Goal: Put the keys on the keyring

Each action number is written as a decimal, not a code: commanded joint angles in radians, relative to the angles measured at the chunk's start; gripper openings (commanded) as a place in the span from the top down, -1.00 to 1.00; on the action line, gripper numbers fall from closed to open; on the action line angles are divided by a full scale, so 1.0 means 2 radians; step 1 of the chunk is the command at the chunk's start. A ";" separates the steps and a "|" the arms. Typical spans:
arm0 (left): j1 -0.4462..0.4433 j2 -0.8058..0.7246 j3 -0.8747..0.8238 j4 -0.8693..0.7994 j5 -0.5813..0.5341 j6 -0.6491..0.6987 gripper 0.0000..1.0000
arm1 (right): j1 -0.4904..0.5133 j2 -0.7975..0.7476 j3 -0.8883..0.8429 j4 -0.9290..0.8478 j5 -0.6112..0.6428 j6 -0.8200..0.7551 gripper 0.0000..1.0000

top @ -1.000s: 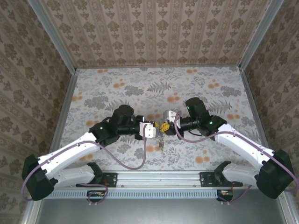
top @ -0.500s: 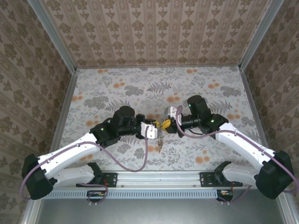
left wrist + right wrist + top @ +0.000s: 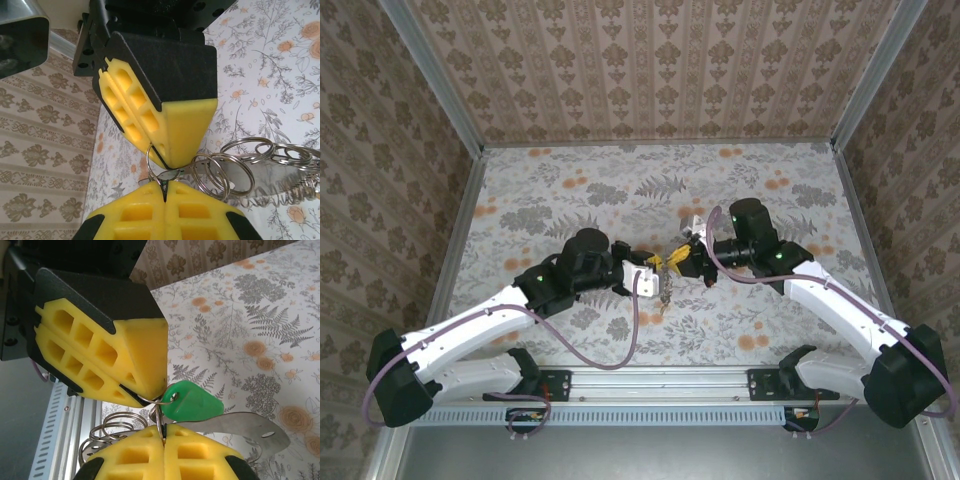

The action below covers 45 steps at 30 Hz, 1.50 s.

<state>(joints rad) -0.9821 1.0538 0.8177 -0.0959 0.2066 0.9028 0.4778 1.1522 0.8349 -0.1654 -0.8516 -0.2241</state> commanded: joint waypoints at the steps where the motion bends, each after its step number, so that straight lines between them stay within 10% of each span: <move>1: -0.012 0.008 -0.013 -0.042 0.019 0.010 1.00 | -0.010 -0.015 0.004 0.089 -0.027 0.033 1.00; 29: 0.014 -0.019 -0.031 -0.004 0.056 -0.029 1.00 | -0.019 -0.068 -0.028 0.099 -0.050 0.001 1.00; 36: 0.017 -0.015 -0.025 -0.005 0.079 -0.052 1.00 | -0.017 -0.073 -0.071 0.254 -0.037 0.104 1.00; 45: 0.026 0.003 0.005 -0.029 0.081 -0.103 0.33 | -0.005 -0.077 -0.094 0.335 -0.014 0.142 1.00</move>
<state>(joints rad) -0.9443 1.0595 0.7864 -0.0975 0.3424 0.7658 0.4587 1.0290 0.6636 0.3557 -0.9028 0.0063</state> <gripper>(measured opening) 0.325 0.058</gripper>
